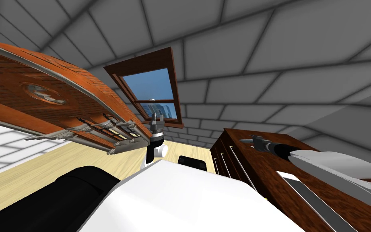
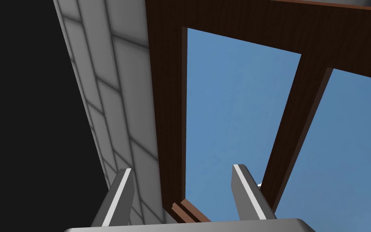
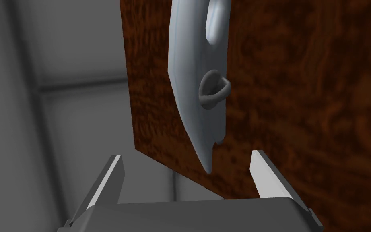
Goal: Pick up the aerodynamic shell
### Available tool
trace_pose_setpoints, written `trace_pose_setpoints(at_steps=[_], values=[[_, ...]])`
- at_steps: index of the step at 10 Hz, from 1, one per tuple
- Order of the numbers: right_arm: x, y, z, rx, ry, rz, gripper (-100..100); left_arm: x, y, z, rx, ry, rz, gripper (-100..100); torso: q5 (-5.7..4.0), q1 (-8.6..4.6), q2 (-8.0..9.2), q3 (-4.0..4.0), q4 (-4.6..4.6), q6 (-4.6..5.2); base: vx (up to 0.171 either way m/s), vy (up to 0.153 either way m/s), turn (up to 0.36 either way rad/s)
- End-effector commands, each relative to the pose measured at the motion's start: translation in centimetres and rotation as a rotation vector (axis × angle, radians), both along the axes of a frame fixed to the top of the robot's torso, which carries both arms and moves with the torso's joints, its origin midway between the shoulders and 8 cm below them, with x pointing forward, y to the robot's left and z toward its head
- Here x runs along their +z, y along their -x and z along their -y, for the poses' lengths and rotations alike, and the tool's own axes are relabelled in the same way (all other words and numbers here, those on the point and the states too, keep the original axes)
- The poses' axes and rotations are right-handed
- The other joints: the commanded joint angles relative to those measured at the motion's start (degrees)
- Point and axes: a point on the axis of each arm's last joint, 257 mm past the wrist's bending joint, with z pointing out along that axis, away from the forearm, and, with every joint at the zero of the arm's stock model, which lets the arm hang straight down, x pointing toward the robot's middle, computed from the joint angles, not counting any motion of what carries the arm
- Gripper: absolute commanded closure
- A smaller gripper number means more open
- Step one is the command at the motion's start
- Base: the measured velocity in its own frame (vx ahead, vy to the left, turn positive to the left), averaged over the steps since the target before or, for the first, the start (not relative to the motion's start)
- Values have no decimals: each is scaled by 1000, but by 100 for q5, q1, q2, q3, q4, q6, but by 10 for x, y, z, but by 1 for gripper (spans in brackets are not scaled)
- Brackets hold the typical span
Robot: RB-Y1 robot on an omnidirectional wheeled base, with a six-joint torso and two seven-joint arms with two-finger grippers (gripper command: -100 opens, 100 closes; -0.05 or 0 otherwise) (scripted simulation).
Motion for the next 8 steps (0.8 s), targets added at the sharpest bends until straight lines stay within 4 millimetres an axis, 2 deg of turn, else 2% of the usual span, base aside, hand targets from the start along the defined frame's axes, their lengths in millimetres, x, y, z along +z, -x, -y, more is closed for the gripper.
trace_pose_setpoints(at_steps=[1,3,4,5,6,7,8], values=[[-2,8,13,16,59,-21,-100,0,0,0,0,0,0,0,0,0,0,0,0,0,43,-107,35],[-14,21,19,22,84,-54,-100,0,0,0,0,0,0,0,0,8,-7,-4,-1,-1,65,-69,39],[-12,17,18,21,78,-44,-100,0,0,0,0,0,0,0,1,13,-11,-7,-3,0,32,-29,8],[-13,18,18,21,78,-45,0,0,0,0,0,0,0,0,4,26,-2,-2,-1,-1,5,-6,1],[-17,27,24,13,69,-52,-100,0,0,0,0,0,0,0,7,35,7,4,1,-1,5,10,94],[-21,35,32,11,72,-58,-100,0,0,0,0,0,0,0,9,43,10,6,2,-2,10,29,152],[-21,35,31,3,61,-57,-100,0,0,0,0,0,0,0,11,51,10,6,2,-3,11,25,52]])
